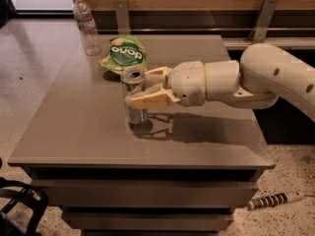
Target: Move redbull can near green rice chip bag
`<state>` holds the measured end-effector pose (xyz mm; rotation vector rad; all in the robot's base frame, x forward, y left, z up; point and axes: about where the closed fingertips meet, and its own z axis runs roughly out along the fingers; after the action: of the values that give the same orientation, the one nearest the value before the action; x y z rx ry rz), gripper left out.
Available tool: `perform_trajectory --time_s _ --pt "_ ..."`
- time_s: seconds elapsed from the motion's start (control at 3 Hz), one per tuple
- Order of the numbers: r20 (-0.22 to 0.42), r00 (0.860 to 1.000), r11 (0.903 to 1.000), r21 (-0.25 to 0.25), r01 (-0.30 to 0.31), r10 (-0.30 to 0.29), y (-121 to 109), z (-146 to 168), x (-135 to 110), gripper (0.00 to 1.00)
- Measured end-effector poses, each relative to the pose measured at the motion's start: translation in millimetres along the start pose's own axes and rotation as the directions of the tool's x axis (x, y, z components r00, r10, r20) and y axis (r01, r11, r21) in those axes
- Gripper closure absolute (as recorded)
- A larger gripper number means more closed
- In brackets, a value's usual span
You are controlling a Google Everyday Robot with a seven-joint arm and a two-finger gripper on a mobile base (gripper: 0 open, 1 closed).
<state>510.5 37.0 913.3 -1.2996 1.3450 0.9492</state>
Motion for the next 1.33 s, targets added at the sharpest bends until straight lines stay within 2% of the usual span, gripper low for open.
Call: perform_trajectory --time_s 0.33,0.67,1.0,1.33 --pt "-0.005 0.998 0.996 0.056 -0.07 0.07 -52.6 -23.0 -1.9 1.0" --pt "-0.035 0.989 0.9801 0.143 -0.138 0.145 -96.6 -46.9 -0.7 1.0" --pt "-0.056 0.979 0.9563 0.231 -0.179 0.197 -137.0 -69.0 4.0 1.0" --pt "-0.064 0.974 0.9331 0.307 -0.187 0.216 -174.1 -86.0 14.5 1.0"
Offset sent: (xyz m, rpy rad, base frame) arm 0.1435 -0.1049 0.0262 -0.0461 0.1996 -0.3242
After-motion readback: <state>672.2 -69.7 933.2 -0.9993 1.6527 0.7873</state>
